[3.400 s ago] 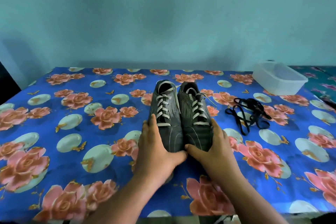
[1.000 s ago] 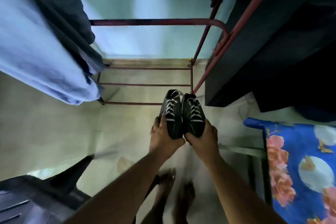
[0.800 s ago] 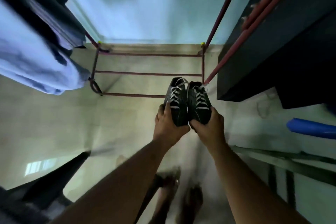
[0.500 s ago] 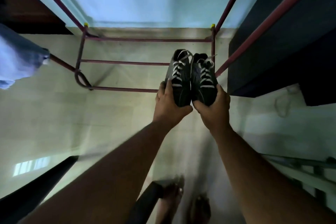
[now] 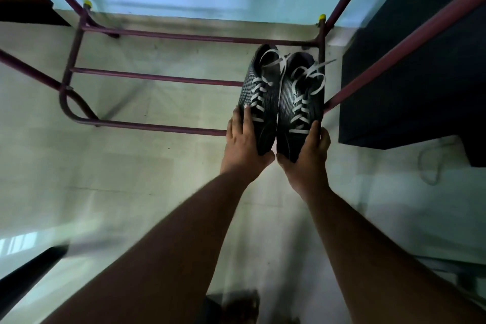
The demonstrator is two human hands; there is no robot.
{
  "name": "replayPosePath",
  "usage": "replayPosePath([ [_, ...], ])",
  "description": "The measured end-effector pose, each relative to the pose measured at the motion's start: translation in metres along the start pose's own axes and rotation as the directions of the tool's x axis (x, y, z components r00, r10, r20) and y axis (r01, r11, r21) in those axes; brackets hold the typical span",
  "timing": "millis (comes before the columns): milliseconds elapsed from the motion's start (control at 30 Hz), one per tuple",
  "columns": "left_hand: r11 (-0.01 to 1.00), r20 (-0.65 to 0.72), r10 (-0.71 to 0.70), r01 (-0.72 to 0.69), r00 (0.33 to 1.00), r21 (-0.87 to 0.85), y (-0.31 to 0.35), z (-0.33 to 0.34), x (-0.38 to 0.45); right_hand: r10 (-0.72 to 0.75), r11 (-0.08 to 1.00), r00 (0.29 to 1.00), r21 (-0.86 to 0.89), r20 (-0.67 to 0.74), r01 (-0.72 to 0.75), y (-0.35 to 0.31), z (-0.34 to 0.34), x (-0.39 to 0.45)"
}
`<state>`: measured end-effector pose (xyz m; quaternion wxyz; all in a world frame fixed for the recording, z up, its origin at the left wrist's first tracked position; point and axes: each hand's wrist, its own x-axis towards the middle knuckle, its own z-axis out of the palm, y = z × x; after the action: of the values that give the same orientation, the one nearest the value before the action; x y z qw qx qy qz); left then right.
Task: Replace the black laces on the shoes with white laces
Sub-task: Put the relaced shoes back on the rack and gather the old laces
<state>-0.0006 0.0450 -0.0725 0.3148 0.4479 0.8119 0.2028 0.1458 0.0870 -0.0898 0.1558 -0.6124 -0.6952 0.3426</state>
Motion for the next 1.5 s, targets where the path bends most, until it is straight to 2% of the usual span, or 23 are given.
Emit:
replayPosePath([
  [167, 0.999, 0.072, -0.039, 0.04, 0.997, -0.02, -0.007, 0.003, 0.006, 0.067, 0.997, 0.997, 0.025, 0.045, -0.068, -0.004, 0.002, 0.007],
  [333, 0.992, 0.125, -0.079, 0.09, 0.989, -0.083, -0.005, -0.013, 0.006, 0.166, 0.986, 0.964, -0.047, 0.208, -0.16, -0.014, -0.011, 0.021],
  [433, 0.981, 0.156, -0.129, 0.149, 0.979, -0.122, 0.006, -0.025, -0.004, 0.177, 0.984, 0.952, -0.059, 0.249, -0.167, -0.025, -0.026, 0.021],
  [567, 0.964, 0.143, -0.121, 0.151, 0.982, -0.217, 0.035, -0.052, -0.024, 0.174, 0.982, 0.957, 0.028, 0.232, -0.185, -0.052, -0.053, 0.008],
  [700, 0.911, 0.129, -0.135, 0.174, 0.982, -0.373, 0.066, -0.084, -0.054, 0.243, 0.943, 0.952, 0.185, 0.184, -0.276, -0.086, -0.09, -0.018],
  [900, 0.867, 0.165, -0.093, 0.161, 0.982, -0.471, 0.139, -0.163, -0.117, 0.32, 0.858, 0.928, 0.357, 0.193, -0.37, -0.164, -0.187, -0.072],
  [1033, 0.857, 0.151, -0.077, 0.143, 0.986, -0.494, 0.205, -0.225, -0.163, 0.302, 0.836, 0.939, 0.427, 0.167, -0.345, -0.221, -0.262, -0.113],
  [1133, 0.869, 0.165, -0.015, 0.094, 0.986, -0.486, 0.249, -0.26, -0.202, 0.287, 0.825, 0.947, 0.465, 0.144, -0.32, -0.248, -0.313, -0.145],
  [1267, 0.884, 0.189, 0.026, 0.066, 0.982, -0.464, 0.312, -0.308, -0.252, 0.334, 0.796, 0.934, 0.493, 0.129, -0.352, -0.282, -0.386, -0.189],
  [1500, 0.918, 0.262, 0.145, -0.031, 0.954, -0.396, 0.402, -0.357, -0.336, 0.337, 0.806, 0.94, 0.533, -0.054, -0.258, -0.316, -0.505, -0.276],
])
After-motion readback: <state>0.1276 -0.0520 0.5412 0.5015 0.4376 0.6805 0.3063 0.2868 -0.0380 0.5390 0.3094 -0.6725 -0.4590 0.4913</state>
